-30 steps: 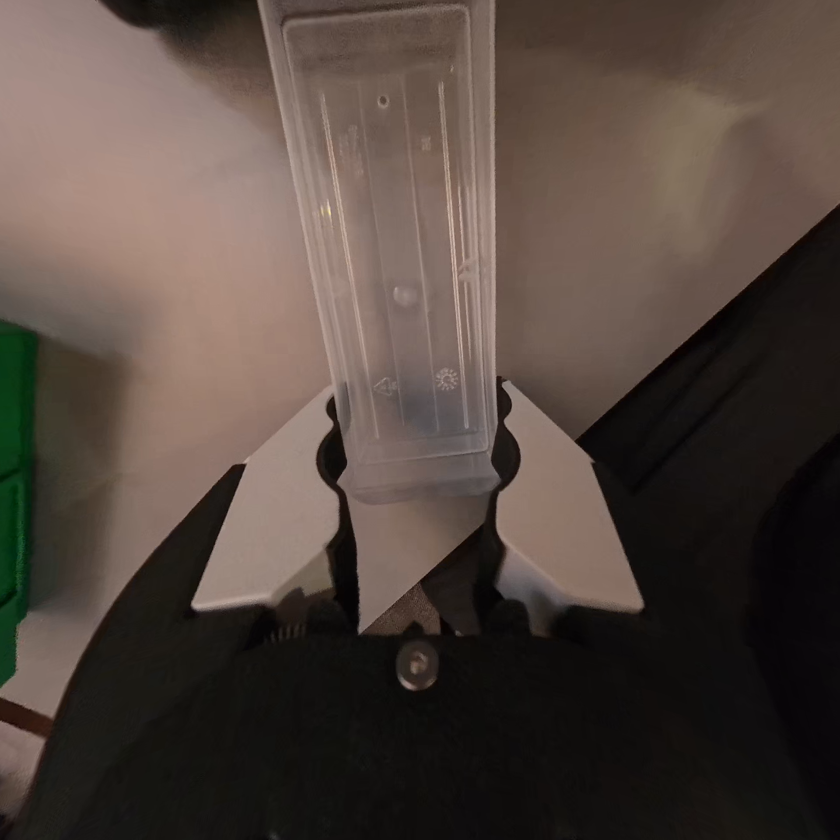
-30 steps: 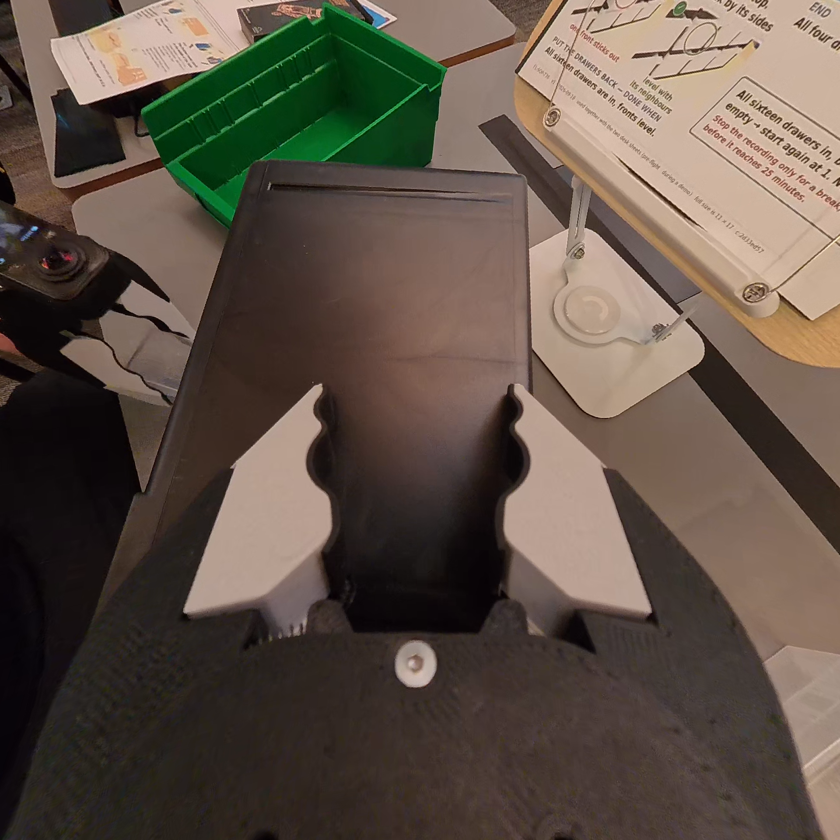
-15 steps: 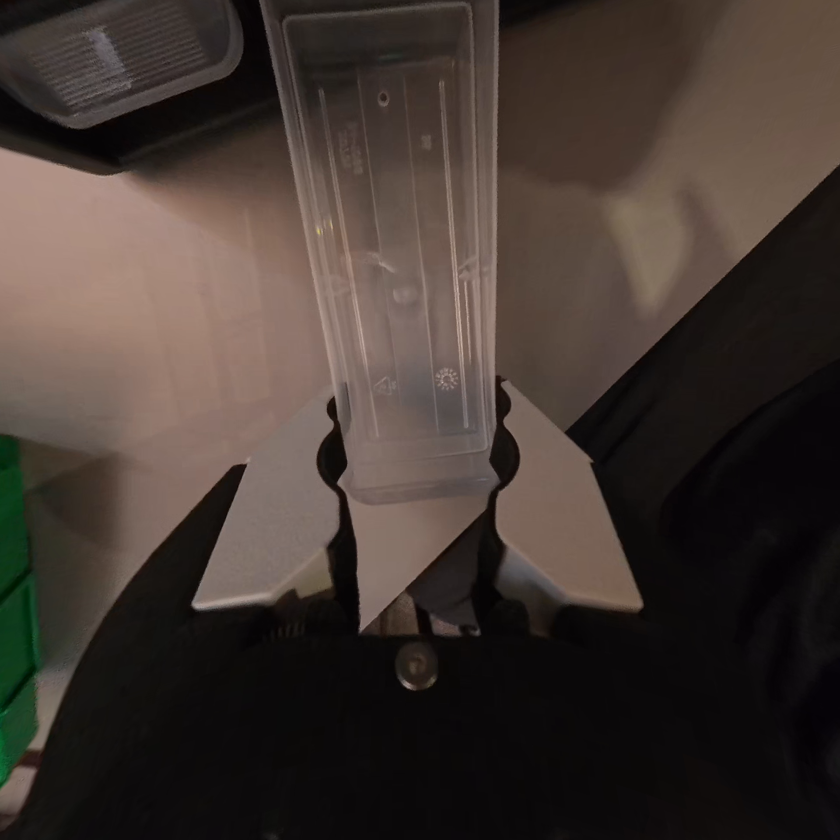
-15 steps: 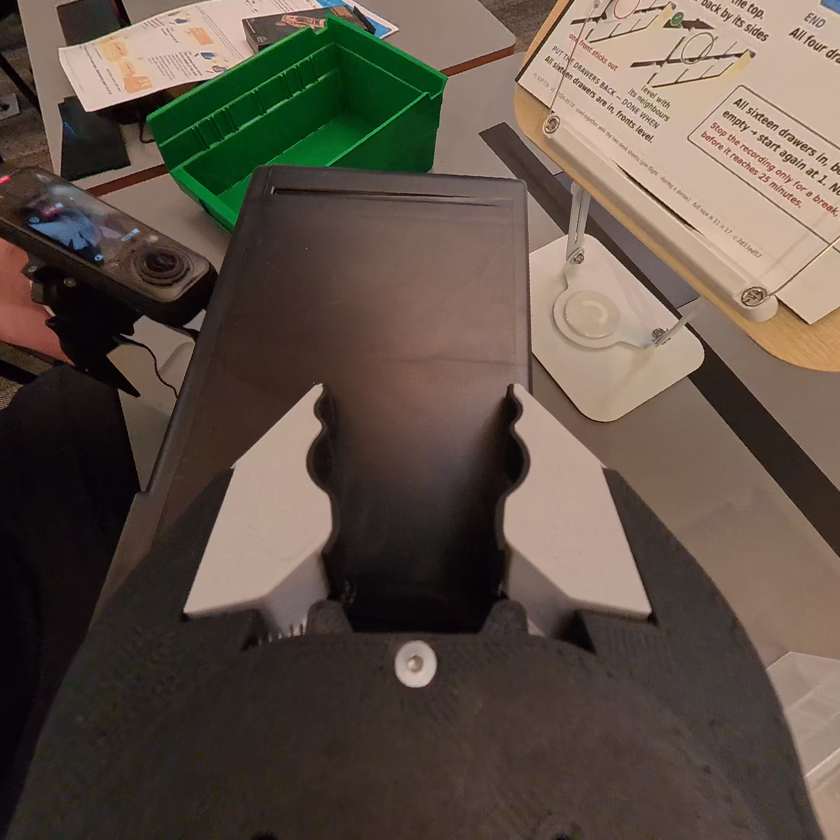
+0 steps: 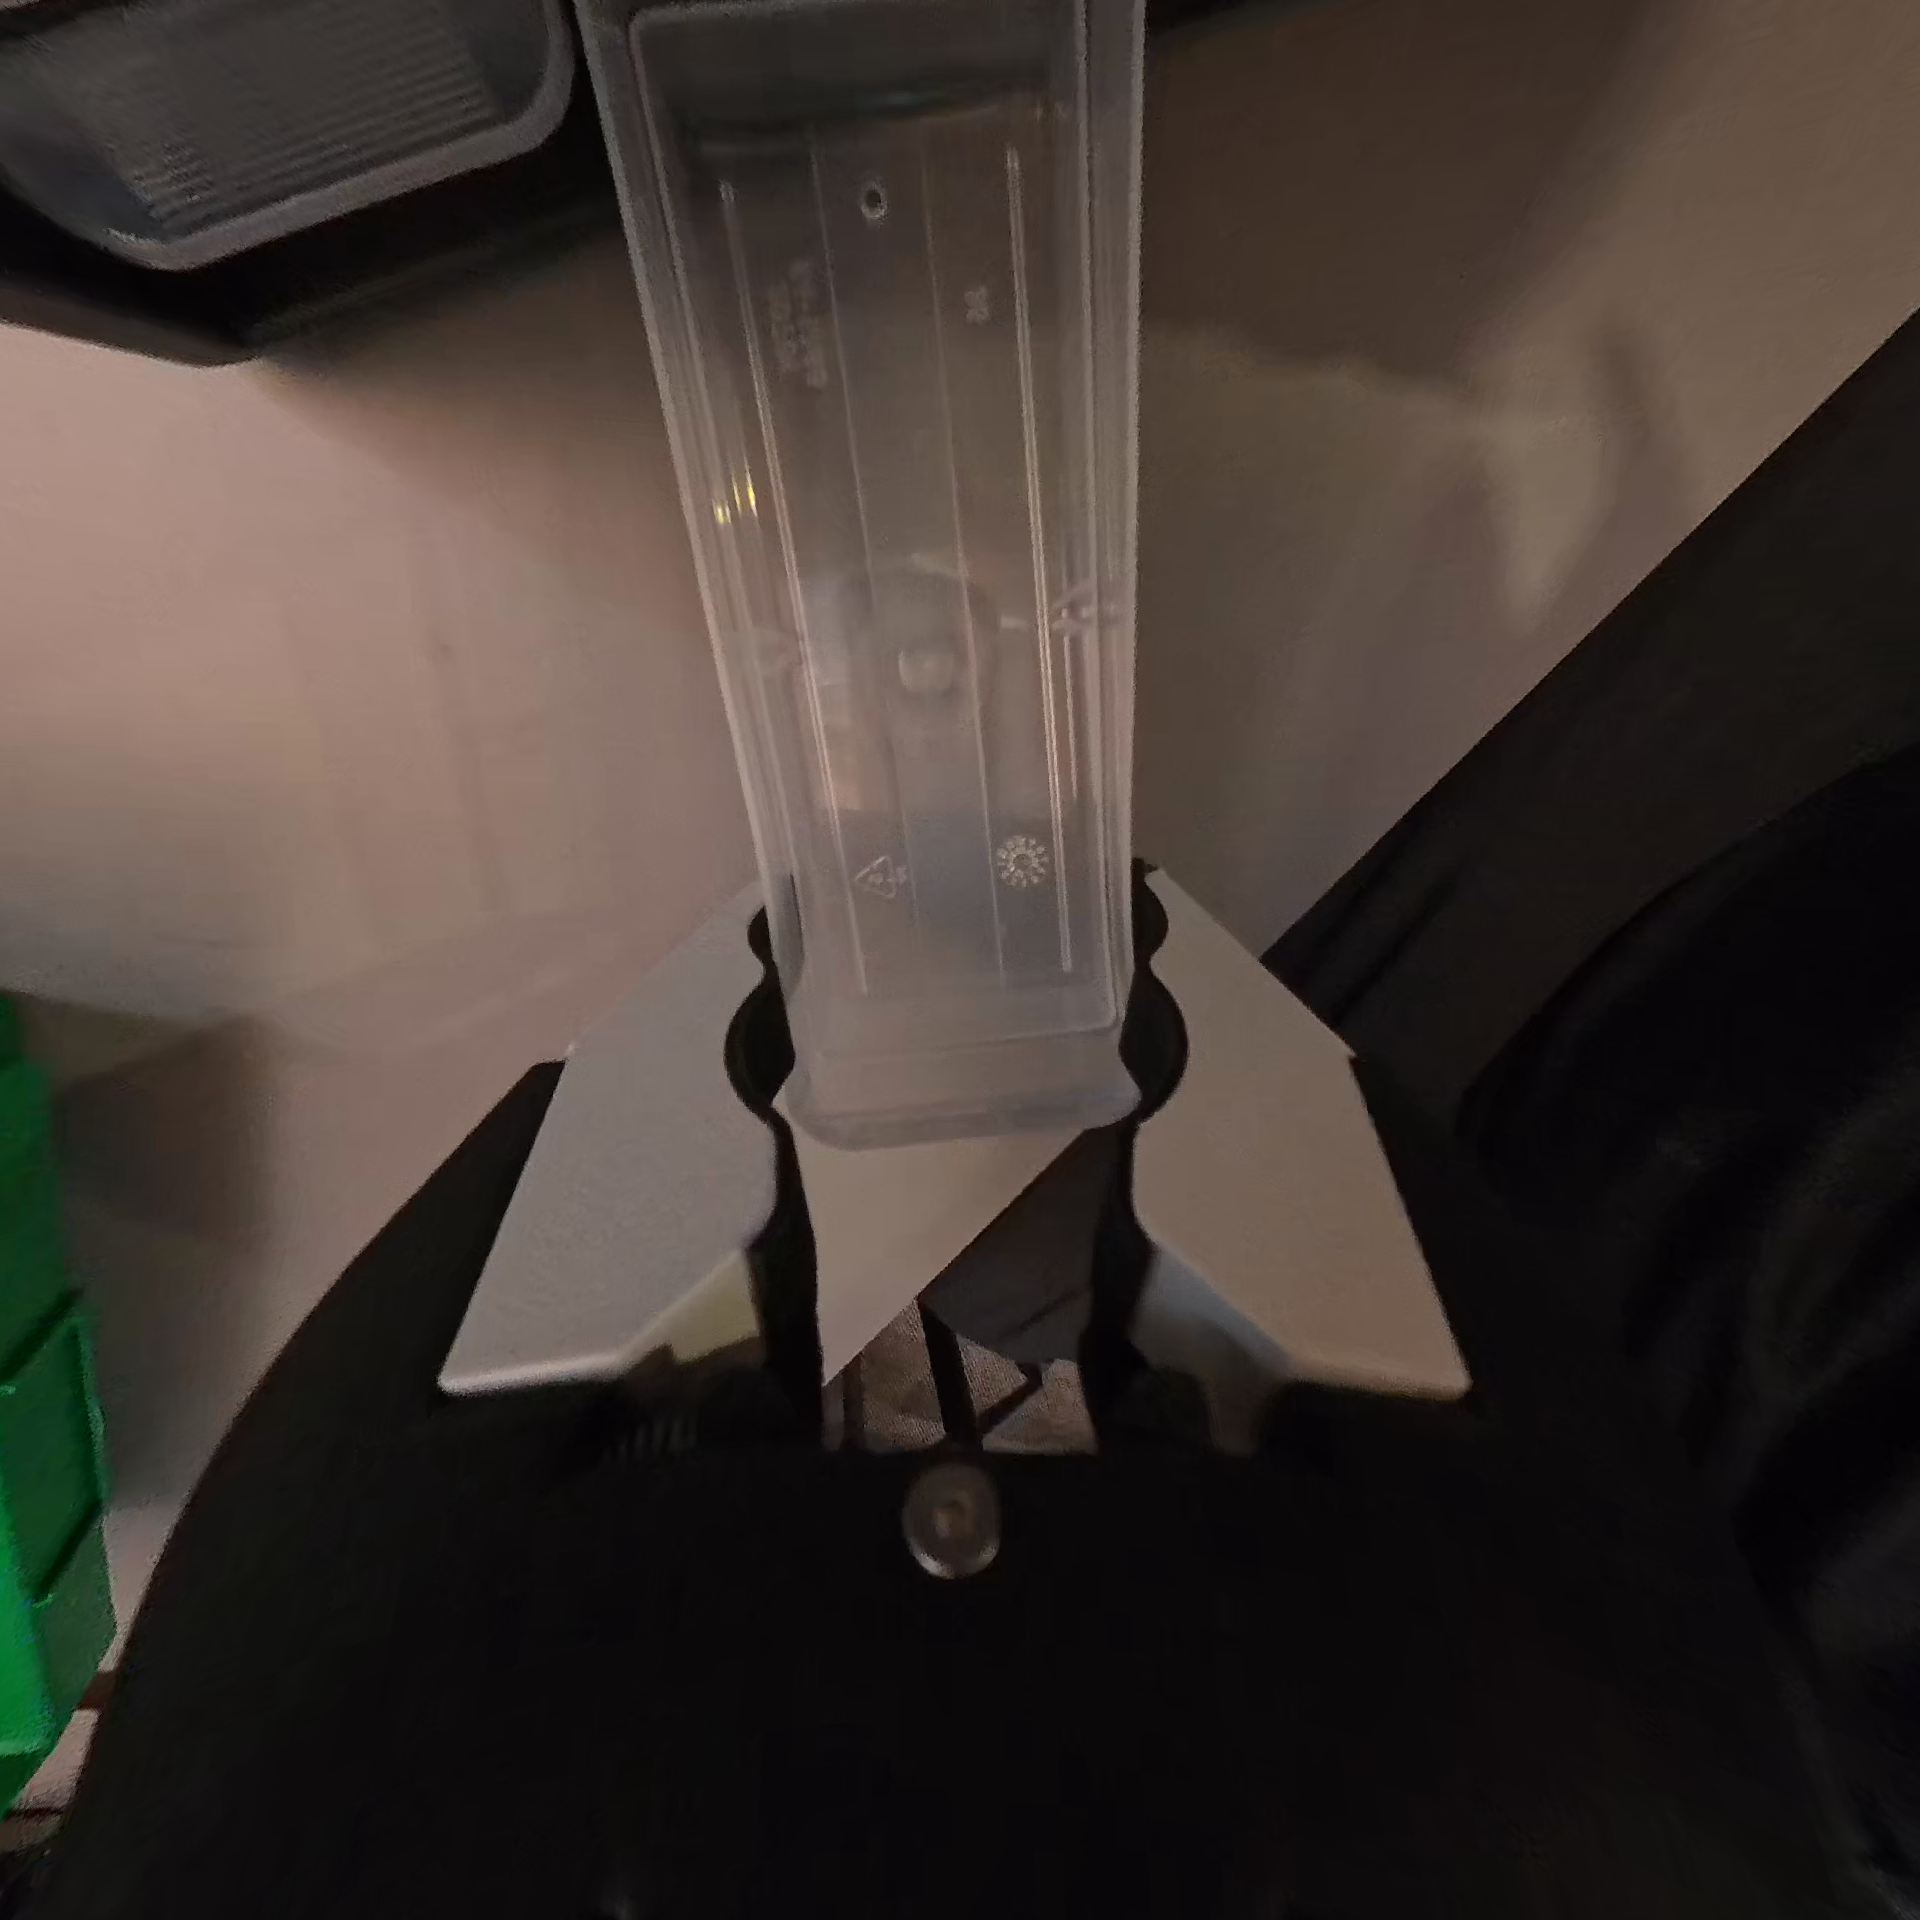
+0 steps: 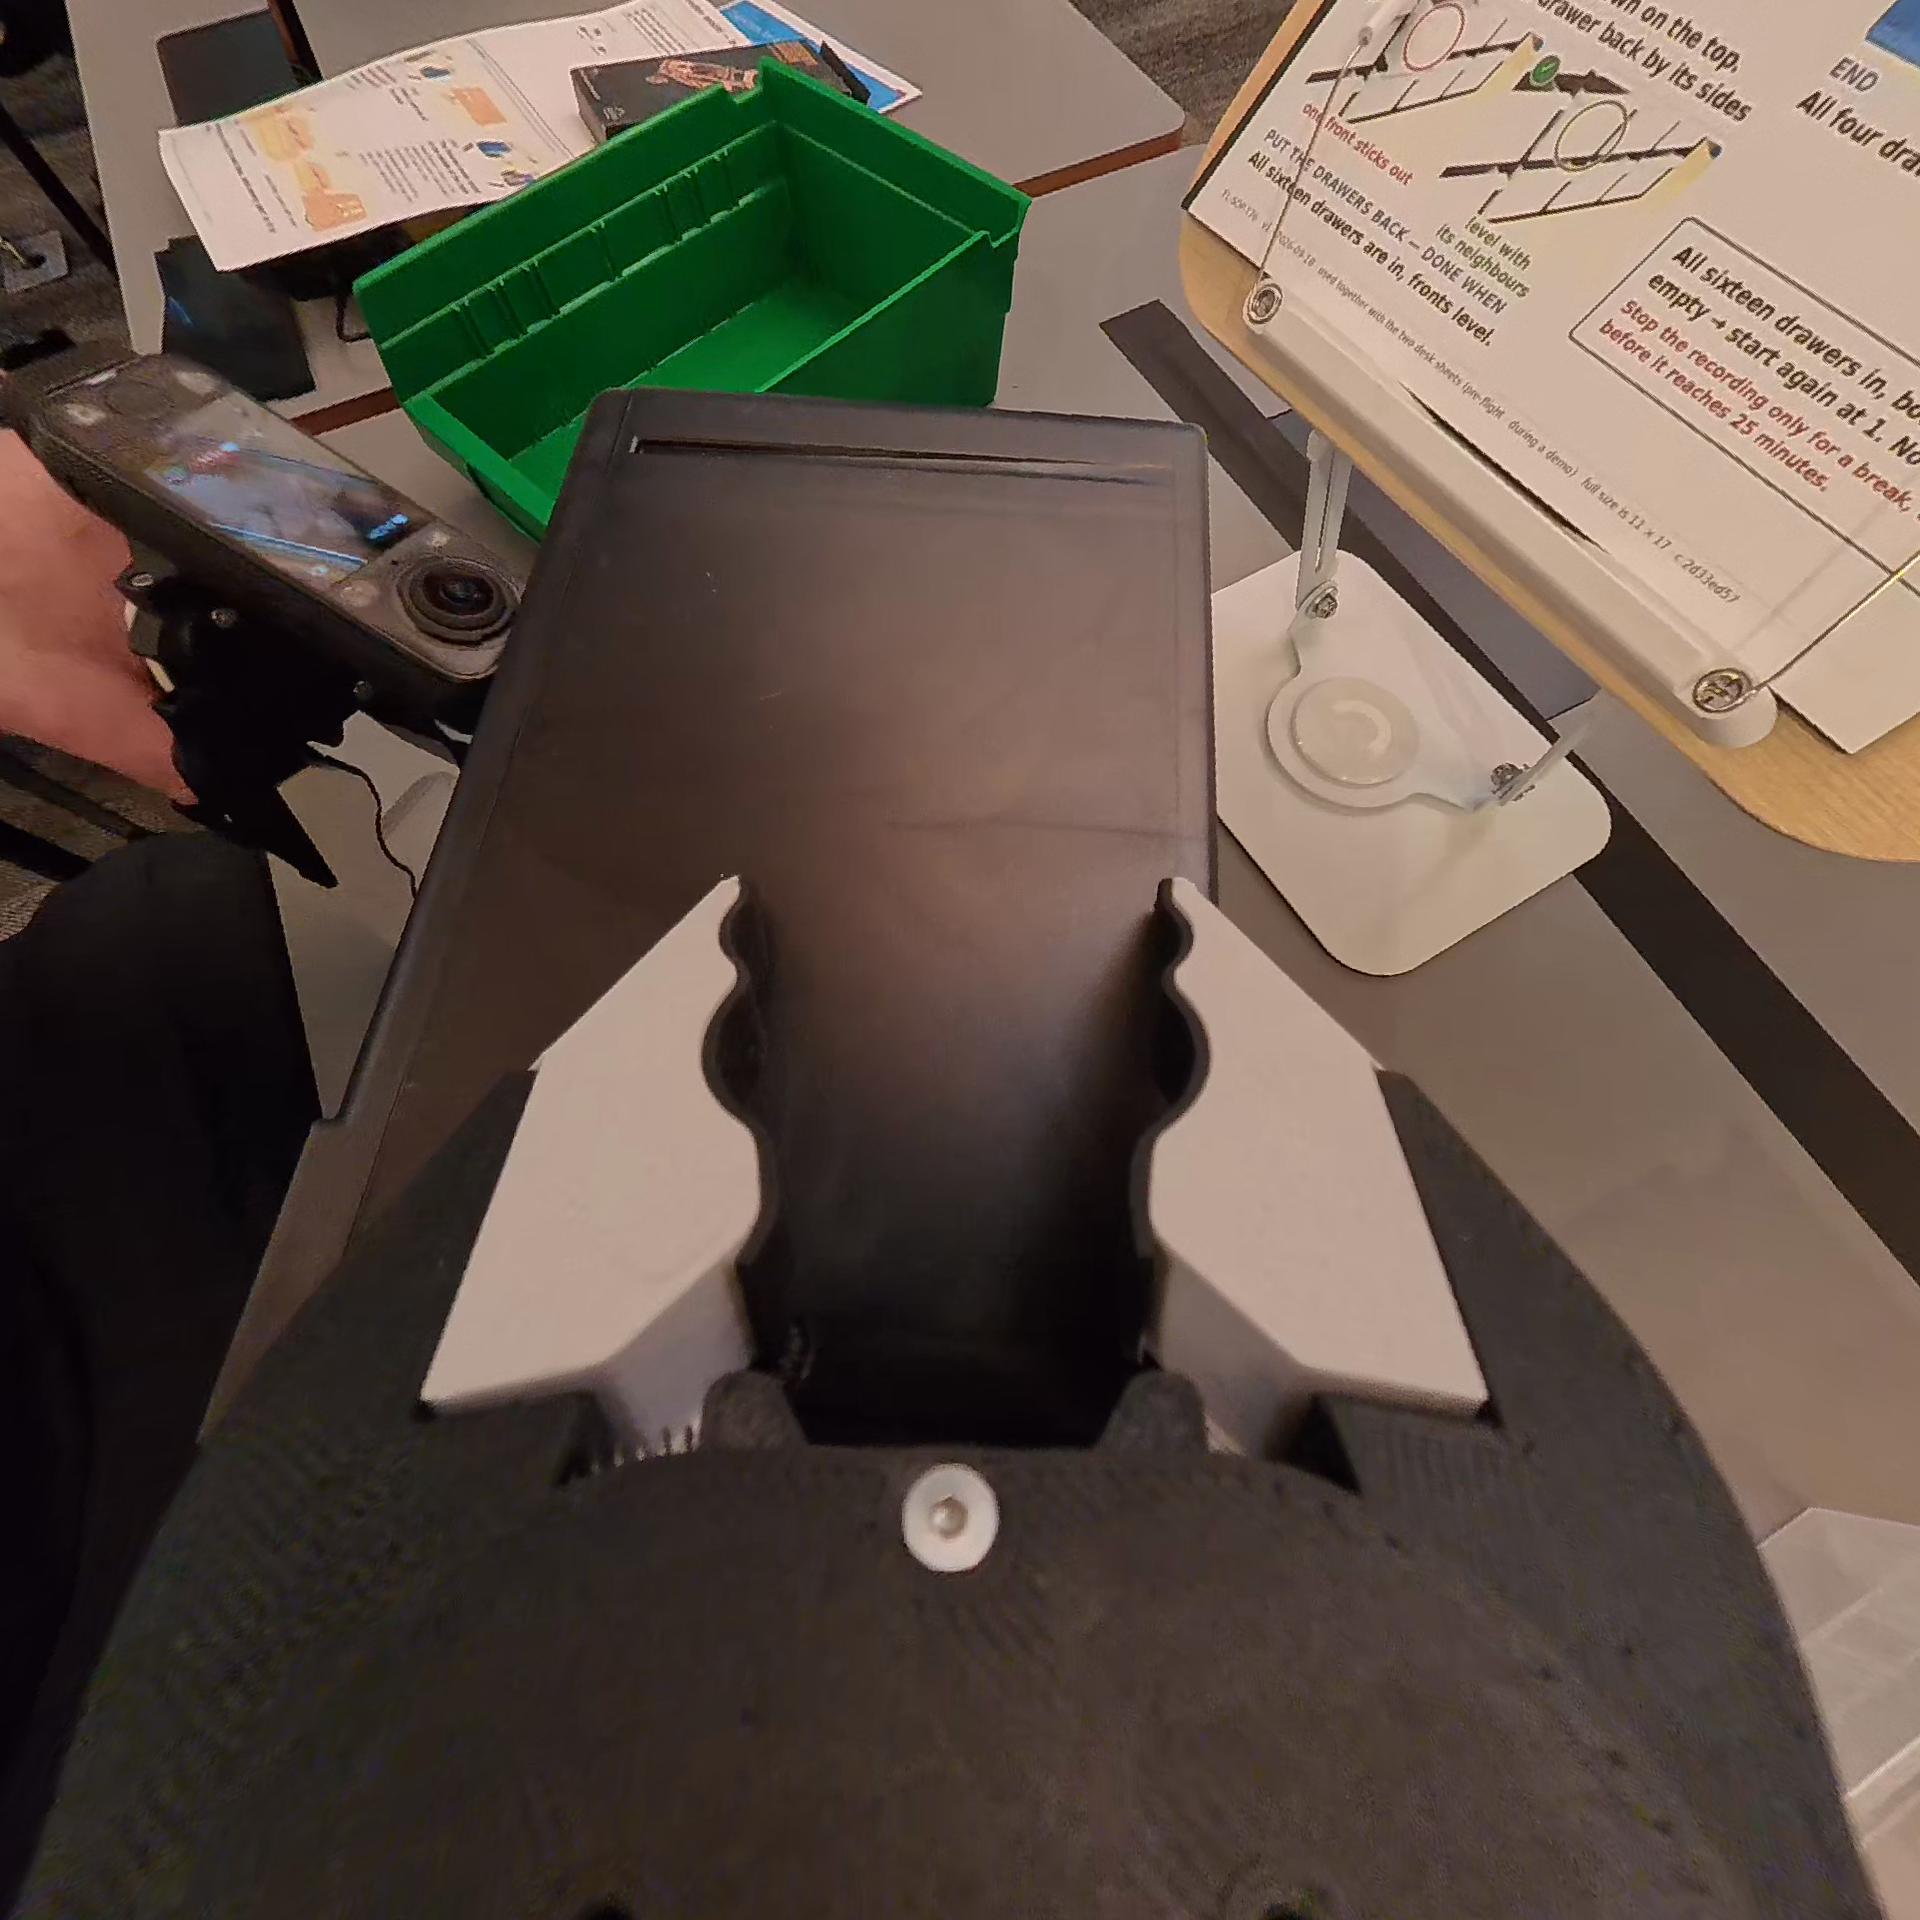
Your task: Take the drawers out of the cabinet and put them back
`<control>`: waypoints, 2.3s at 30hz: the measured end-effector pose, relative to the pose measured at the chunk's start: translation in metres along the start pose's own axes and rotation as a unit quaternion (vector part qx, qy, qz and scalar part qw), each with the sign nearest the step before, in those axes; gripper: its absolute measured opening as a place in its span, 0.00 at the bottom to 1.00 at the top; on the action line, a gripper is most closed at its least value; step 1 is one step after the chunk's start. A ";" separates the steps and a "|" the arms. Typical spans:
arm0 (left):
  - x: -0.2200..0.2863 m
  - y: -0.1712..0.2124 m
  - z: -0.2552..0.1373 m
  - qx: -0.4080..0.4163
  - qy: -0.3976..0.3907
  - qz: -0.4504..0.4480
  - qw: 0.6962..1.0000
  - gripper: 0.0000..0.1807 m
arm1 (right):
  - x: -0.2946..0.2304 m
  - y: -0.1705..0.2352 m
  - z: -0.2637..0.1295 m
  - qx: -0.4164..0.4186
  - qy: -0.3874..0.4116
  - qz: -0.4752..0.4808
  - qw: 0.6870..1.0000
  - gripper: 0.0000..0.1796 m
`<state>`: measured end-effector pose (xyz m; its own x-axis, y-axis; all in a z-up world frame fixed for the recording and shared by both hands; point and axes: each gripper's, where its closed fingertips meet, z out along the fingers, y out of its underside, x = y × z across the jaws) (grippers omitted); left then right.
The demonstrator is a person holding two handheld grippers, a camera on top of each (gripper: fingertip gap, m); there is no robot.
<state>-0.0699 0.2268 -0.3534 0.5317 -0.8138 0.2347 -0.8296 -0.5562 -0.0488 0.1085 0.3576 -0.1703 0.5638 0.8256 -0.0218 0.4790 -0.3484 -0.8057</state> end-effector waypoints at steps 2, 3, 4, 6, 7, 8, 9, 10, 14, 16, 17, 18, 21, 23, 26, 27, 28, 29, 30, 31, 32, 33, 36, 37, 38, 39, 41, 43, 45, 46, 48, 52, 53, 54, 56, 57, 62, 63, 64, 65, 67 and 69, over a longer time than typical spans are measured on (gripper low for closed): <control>-0.001 -0.001 -0.001 -0.004 0.004 -0.006 1.000 0.34 | 0.000 0.000 0.000 0.002 0.000 0.000 1.000 0.41; 0.000 -0.001 0.000 -0.002 0.007 -0.009 1.000 0.34 | 0.000 0.000 0.000 0.003 0.000 0.000 1.000 0.41; 0.001 -0.001 0.000 0.002 0.008 -0.011 1.000 0.34 | 0.000 0.000 0.000 0.003 -0.001 0.000 1.000 0.41; 0.007 -0.003 0.001 0.012 0.015 -0.005 1.000 0.34 | 0.000 0.000 -0.001 0.005 -0.001 -0.001 1.000 0.41; 0.013 -0.004 0.003 0.014 0.026 -0.003 1.000 0.34 | 0.000 0.000 -0.001 0.005 -0.001 -0.001 1.000 0.41; 0.013 -0.004 0.004 0.012 0.016 0.000 1.000 0.34 | 0.000 0.000 -0.001 0.005 -0.002 -0.001 1.000 0.41; 0.012 -0.004 0.005 0.006 0.011 0.001 1.000 0.34 | 0.000 0.000 -0.001 0.005 -0.002 -0.001 1.000 0.41; 0.012 -0.004 0.005 0.007 0.012 -0.003 1.000 0.34 | 0.000 0.000 -0.001 0.005 -0.002 -0.001 1.000 0.41; 0.010 -0.004 0.002 0.013 0.023 -0.015 1.000 0.34 | 0.000 0.000 -0.001 0.005 -0.002 -0.002 1.000 0.41; 0.005 -0.003 -0.002 0.005 0.018 -0.015 1.000 0.34 | -0.001 0.000 -0.001 0.005 -0.002 -0.002 1.000 0.41; 0.004 -0.004 -0.004 0.002 0.019 -0.016 1.000 0.34 | -0.001 0.000 -0.001 0.005 -0.002 -0.001 1.000 0.41; 0.004 -0.004 -0.006 -0.001 0.020 -0.016 1.000 0.34 | -0.001 0.000 -0.001 0.005 -0.002 -0.001 1.000 0.41; 0.004 -0.005 -0.007 -0.006 0.017 -0.014 1.000 0.34 | 0.000 -0.001 -0.001 0.006 -0.001 -0.001 1.000 0.41; 0.004 -0.004 -0.008 -0.010 0.013 -0.010 1.000 0.34 | 0.000 -0.001 -0.001 0.006 -0.001 -0.001 1.000 0.41; 0.006 -0.002 -0.009 -0.022 0.012 -0.003 1.000 0.34 | 0.000 -0.001 -0.001 0.006 -0.002 -0.001 1.000 0.41; 0.006 -0.001 -0.010 -0.025 0.011 -0.003 1.000 0.34 | 0.000 -0.001 -0.001 0.006 -0.002 -0.001 1.000 0.41; 0.003 0.000 -0.011 -0.030 0.001 -0.003 1.000 0.34 | 0.000 -0.001 -0.001 0.006 -0.001 -0.001 1.000 0.41; 0.000 -0.001 -0.011 -0.027 -0.005 -0.003 1.000 0.34 | 0.000 -0.001 -0.001 0.006 -0.001 -0.001 1.000 0.41; 0.000 -0.003 -0.010 -0.017 -0.003 -0.009 1.000 0.34 | 0.000 -0.001 -0.001 0.007 -0.001 -0.001 1.000 0.41; 0.001 -0.004 -0.008 -0.010 -0.002 -0.014 1.000 0.34 | 0.000 -0.001 -0.001 0.008 -0.001 -0.001 1.000 0.41; 0.001 -0.004 -0.006 -0.004 -0.006 -0.014 1.000 0.34 | 0.000 -0.001 -0.002 0.009 -0.001 -0.001 1.000 0.41; 0.001 -0.005 -0.003 0.007 -0.011 -0.017 1.000 0.34 | 0.000 -0.001 -0.002 0.010 -0.001 -0.001 1.000 0.41; 0.002 -0.008 -0.001 0.049 -0.017 -0.027 0.998 0.34 | 0.000 -0.001 -0.002 0.010 -0.001 -0.001 1.000 0.41; 0.002 -0.011 -0.003 0.068 -0.020 -0.031 0.997 0.34 | 0.000 -0.001 -0.002 0.009 -0.002 -0.001 1.000 0.41; 0.002 -0.014 -0.006 0.086 -0.025 -0.034 0.995 0.34 | 0.000 -0.001 -0.002 0.009 -0.002 -0.001 1.000 0.41; 0.001 -0.020 -0.009 0.109 -0.030 -0.035 0.993 0.34 | 0.000 -0.001 -0.002 0.009 -0.002 -0.001 1.000 0.41; 0.001 -0.030 -0.013 0.144 -0.034 -0.037 0.988 0.33 | 0.000 -0.001 -0.002 0.008 -0.001 -0.001 1.000 0.41; 0.000 -0.035 -0.009 0.154 -0.051 -0.033 0.986 0.33 | 0.000 -0.001 -0.002 0.009 -0.001 0.000 1.000 0.41; -0.001 -0.037 -0.004 0.171 -0.063 -0.036 0.983 0.33 | 0.000 -0.001 -0.002 0.010 0.000 0.000 1.000 0.41; -0.001 -0.038 -0.002 0.185 -0.062 -0.042 0.980 0.33 | 0.000 -0.001 -0.002 0.010 0.000 0.000 1.000 0.41; -0.003 -0.042 0.003 0.220 -0.062 -0.053 0.972 0.34 | 0.000 -0.001 -0.002 0.010 0.000 0.000 1.000 0.41; -0.005 -0.057 0.014 0.267 -0.083 -0.049 0.959 0.34 | 0.000 -0.001 -0.002 0.011 0.000 0.000 1.000 0.41; -0.007 -0.061 0.015 0.276 -0.088 -0.049 0.956 0.34 | 0.000 -0.001 -0.002 0.012 0.000 0.000 1.000 0.41; -0.006 -0.066 0.015 0.286 -0.083 -0.049 0.953 0.34 | 0.000 -0.001 -0.002 0.012 0.000 0.000 1.000 0.41; -0.001 -0.075 0.017 0.296 -0.053 -0.049 0.952 0.36 | 0.000 -0.001 -0.002 0.012 0.000 0.000 1.000 0.41; 0.003 -0.081 0.016 0.308 -0.034 -0.044 0.950 0.39 | 0.000 -0.001 -0.002 0.012 0.000 0.000 1.000 0.41; 0.012 -0.067 0.005 0.317 -0.005 -0.008 0.949 0.60 | 0.000 -0.001 -0.002 0.013 0.001 0.000 1.000 0.41; 0.011 -0.060 0.001 0.320 -0.014 0.009 0.947 0.60 | 0.000 -0.001 -0.002 0.013 0.000 0.000 1.000 0.41; 0.011 -0.053 -0.003 0.322 -0.023 0.031 0.946 0.59 | 0.000 -0.001 -0.002 0.012 0.000 -0.001 1.000 0.41; 0.007 -0.046 -0.006 0.319 -0.036 0.046 0.946 0.58 | 0.000 -0.001 -0.002 0.011 -0.001 -0.001 1.000 0.41; -0.007 -0.035 -0.010 0.308 -0.070 0.073 0.946 0.58 | 0.000 -0.001 -0.001 0.011 -0.001 -0.001 1.000 0.41; -0.024 -0.034 -0.013 0.306 -0.111 0.079 0.942 0.57 | 0.000 -0.001 -0.001 0.011 -0.001 -0.001 1.000 0.41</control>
<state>-0.0567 0.2678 -0.3445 0.4888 -0.8719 -0.0282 -0.6840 -0.3630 -0.6328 0.1091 0.3571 -0.1688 0.5621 0.8268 -0.0211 0.4657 -0.3375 -0.8181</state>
